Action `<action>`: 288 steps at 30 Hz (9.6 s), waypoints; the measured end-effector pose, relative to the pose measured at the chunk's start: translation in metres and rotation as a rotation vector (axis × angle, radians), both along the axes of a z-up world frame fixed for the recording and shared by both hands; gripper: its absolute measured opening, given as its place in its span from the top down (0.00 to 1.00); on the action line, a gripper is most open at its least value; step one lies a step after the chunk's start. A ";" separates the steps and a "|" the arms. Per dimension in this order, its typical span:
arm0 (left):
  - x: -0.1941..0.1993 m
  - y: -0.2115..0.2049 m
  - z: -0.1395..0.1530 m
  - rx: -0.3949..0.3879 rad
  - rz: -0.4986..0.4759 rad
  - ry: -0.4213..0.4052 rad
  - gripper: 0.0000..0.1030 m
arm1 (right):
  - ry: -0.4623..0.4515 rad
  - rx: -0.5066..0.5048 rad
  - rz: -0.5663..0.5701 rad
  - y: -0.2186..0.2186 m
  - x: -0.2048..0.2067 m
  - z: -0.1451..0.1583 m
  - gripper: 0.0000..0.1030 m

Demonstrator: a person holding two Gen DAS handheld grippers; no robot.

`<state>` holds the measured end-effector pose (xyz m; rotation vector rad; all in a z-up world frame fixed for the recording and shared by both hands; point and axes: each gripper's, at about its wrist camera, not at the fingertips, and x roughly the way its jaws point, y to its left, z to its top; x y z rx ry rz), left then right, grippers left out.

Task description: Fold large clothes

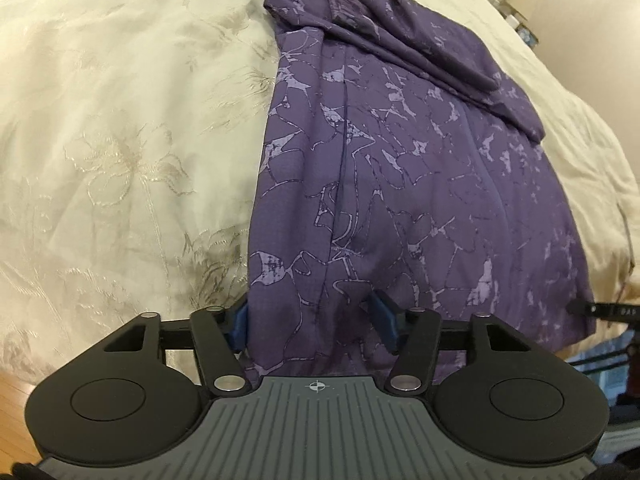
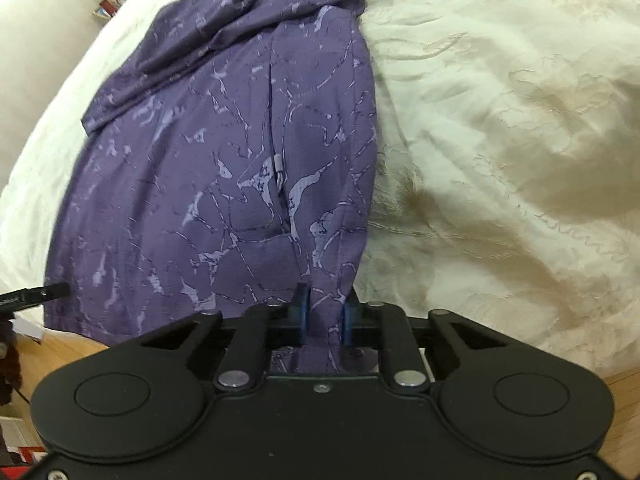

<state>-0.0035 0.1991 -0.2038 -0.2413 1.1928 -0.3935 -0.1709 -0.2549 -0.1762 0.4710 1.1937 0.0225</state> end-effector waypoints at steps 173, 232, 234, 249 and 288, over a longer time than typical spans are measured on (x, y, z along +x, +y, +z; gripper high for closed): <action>0.132 0.028 0.025 -0.191 0.063 0.251 0.60 | 0.132 0.287 -0.176 -0.031 0.141 0.038 0.46; 0.122 -0.217 0.035 0.115 0.078 -0.122 0.07 | 0.037 0.403 0.010 -0.051 0.162 -0.033 0.00; 0.129 -0.221 0.027 0.117 0.055 -0.105 0.00 | 0.037 0.409 0.028 -0.053 0.162 -0.033 0.00; 0.124 -0.221 0.051 0.093 0.101 -0.162 0.75 | 0.033 0.479 0.065 -0.081 0.159 -0.039 0.00; 0.043 -0.143 0.012 -0.100 0.103 -0.012 0.94 | -0.070 0.471 0.143 -0.042 0.172 0.077 0.71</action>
